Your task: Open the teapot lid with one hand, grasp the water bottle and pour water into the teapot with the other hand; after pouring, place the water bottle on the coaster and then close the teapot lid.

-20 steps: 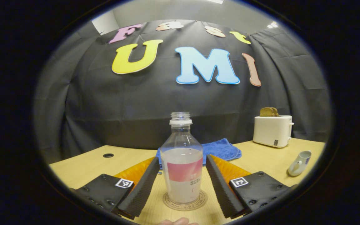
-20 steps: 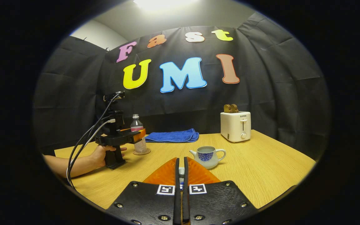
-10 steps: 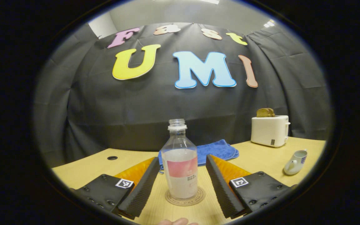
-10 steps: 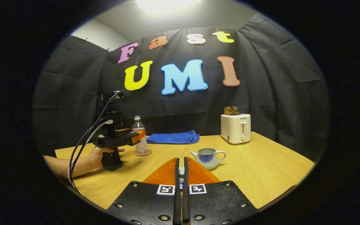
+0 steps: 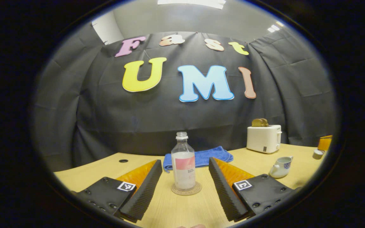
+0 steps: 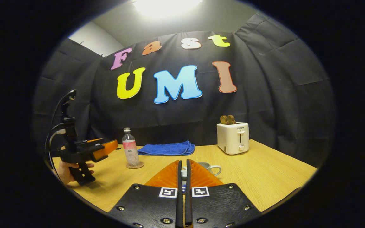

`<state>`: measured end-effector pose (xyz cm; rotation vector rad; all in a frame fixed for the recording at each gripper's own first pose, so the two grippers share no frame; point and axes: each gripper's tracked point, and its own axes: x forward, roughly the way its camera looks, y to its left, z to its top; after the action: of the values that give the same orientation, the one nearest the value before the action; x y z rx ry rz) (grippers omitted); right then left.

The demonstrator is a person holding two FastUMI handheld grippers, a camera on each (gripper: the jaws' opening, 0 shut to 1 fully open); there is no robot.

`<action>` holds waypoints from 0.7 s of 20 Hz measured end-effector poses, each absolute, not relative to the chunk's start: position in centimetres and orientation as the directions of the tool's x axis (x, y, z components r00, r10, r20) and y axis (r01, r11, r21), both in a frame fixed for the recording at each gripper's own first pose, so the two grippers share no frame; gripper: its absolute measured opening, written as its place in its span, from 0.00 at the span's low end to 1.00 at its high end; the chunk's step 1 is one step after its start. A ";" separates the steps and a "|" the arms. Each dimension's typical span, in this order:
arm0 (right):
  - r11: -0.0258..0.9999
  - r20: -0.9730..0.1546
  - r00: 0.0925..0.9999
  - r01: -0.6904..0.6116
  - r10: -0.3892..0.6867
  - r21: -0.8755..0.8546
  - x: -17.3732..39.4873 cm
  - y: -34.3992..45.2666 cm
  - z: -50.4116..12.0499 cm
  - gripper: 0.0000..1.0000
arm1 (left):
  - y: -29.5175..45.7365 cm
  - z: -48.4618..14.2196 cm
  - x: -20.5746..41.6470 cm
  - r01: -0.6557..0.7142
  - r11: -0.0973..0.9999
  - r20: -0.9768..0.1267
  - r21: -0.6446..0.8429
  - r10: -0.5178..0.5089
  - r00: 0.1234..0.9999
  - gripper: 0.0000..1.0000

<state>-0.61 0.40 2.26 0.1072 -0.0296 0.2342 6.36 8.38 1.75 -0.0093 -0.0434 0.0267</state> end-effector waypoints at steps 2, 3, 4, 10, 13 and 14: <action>0.968 0.022 0.975 -0.221 0.220 0.118 2.1 0.3 2.1 0.02 | 8.2 1.9 4.9 -0.026 0.998 0.069 -0.053 0.029 0.997 1.00; 0.972 0.012 0.978 -0.206 0.206 0.113 3.4 0.1 1.9 0.02 | 8.1 1.7 4.4 -0.023 0.997 0.067 -0.068 0.028 0.997 1.00; 0.975 0.002 0.981 -0.194 0.195 0.105 4.8 -0.3 1.6 0.02 | 8.0 1.1 4.0 -0.020 0.997 0.057 -0.079 0.025 0.998 1.00; 0.984 -0.045 0.987 -0.151 0.156 0.090 10.4 -0.9 0.9 0.02 | 6.9 -1.1 3.8 -0.002 0.999 0.022 -0.055 0.003 1.000 1.00; 0.989 -0.073 0.986 -0.147 0.148 0.016 11.6 -0.6 -0.3 0.02 | 6.8 -1.0 4.0 -0.001 0.999 0.028 -0.045 0.003 1.000 1.00; 0.989 -0.087 0.985 -0.148 0.148 0.014 11.8 -0.6 -0.9 0.02 | 6.9 -0.9 3.9 -0.009 0.999 0.035 -0.044 0.011 0.999 1.00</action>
<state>11.78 -0.62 -0.90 0.0080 0.0879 0.1487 3.88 6.87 -0.95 -0.0438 -0.0348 0.0098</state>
